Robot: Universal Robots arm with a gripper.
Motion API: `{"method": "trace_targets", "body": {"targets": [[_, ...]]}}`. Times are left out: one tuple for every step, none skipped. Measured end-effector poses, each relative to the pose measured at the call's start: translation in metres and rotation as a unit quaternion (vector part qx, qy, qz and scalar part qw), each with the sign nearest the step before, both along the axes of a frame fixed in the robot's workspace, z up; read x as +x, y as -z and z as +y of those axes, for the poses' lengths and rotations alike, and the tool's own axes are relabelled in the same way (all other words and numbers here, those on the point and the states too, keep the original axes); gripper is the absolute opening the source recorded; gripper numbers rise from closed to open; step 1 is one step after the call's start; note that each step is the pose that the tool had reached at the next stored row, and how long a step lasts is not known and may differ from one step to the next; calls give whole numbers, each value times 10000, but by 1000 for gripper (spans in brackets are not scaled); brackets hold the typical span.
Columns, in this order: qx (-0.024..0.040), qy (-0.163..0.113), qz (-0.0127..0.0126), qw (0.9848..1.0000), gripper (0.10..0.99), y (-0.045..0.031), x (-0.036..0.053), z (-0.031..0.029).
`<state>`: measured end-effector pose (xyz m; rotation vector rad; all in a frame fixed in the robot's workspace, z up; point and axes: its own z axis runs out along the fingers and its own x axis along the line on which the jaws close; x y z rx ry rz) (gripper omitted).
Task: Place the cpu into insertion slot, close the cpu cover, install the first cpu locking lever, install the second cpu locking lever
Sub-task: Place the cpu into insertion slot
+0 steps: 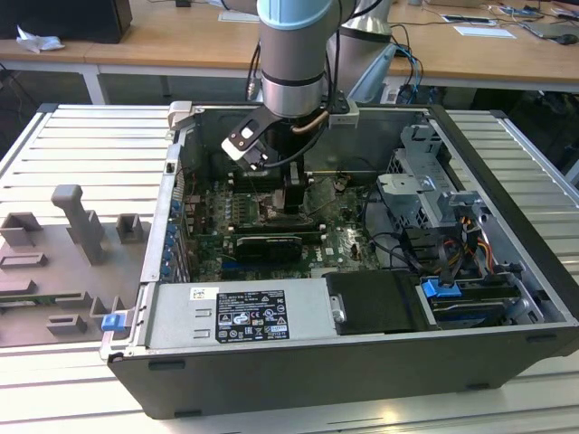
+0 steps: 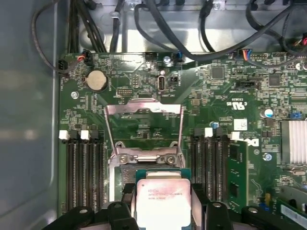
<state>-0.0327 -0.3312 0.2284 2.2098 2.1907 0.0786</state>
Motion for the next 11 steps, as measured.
{"method": "trace_targets", "body": {"targets": [[0, 0, 0, 10000, 541, 2, -1, 9], [1, 0, 0, 10000, 541, 15, -6, 25], [0, 0, 0, 10000, 541, 35, -9, 36], [-1, 0, 2, 10000, 541, 55, -11, 49], [-2, 0, 3, 10000, 541, 66, -12, 60], [-1, 0, 3, 10000, 541, 75, -14, 70], [-1, 0, 4, 10000, 541, 87, -16, 87], [-1, 0, 3, 10000, 541, 102, -25, 97], [-1, 0, 3, 10000, 541, 110, -32, 98], [-1, 0, 3, 10000, 541, 117, -36, 99], [-1, 0, 3, 10000, 541, 131, -42, 99]]}}
